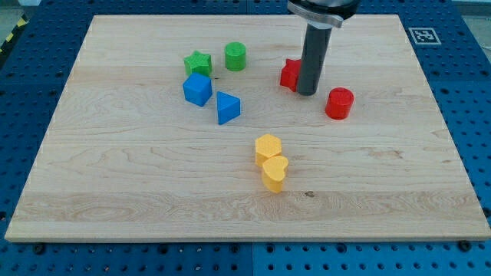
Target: Push the red star parallel right to the green circle
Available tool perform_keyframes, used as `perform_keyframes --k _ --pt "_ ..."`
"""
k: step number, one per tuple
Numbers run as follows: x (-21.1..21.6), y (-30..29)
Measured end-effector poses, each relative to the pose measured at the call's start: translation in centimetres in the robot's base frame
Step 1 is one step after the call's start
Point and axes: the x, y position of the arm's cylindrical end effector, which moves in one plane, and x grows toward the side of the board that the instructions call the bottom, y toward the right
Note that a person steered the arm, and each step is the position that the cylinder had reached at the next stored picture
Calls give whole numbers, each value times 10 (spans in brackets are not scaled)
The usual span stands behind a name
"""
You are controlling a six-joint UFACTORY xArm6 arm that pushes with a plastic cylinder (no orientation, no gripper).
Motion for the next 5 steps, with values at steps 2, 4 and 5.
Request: perform_keyframes --k 2,4,5 --pt "-4 -9" --pt "-24 -13" --pt "-28 -13"
